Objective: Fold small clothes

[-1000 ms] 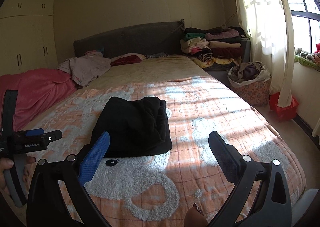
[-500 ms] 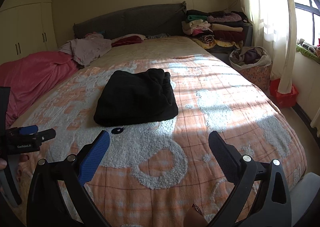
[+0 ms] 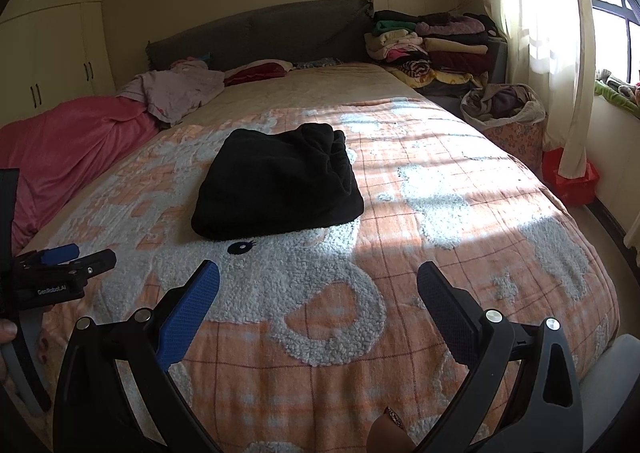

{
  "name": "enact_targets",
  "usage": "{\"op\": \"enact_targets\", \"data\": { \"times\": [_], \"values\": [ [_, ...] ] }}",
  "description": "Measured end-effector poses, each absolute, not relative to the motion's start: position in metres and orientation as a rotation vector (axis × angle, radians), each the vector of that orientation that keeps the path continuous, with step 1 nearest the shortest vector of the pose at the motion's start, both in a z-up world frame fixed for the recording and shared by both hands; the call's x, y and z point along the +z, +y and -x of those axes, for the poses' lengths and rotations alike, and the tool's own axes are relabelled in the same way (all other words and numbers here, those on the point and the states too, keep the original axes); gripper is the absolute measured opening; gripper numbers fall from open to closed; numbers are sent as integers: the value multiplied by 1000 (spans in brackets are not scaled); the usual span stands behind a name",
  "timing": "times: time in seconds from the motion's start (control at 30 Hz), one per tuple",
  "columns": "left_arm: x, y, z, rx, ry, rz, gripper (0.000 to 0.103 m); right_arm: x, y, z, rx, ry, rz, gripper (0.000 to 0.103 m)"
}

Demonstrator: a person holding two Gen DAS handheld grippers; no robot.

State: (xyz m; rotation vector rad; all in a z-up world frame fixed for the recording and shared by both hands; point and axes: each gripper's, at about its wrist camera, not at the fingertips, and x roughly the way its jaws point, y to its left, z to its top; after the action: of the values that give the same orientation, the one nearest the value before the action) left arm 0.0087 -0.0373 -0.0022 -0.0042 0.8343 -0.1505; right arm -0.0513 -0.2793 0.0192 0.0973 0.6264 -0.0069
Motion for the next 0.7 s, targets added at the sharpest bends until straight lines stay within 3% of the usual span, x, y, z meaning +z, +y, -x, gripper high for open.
{"op": "enact_targets", "data": {
  "times": [0.7],
  "values": [
    [-2,-36,-6,-120,827,-11,94,19,-275,53,-1,631,-83,99]
  ]
}}
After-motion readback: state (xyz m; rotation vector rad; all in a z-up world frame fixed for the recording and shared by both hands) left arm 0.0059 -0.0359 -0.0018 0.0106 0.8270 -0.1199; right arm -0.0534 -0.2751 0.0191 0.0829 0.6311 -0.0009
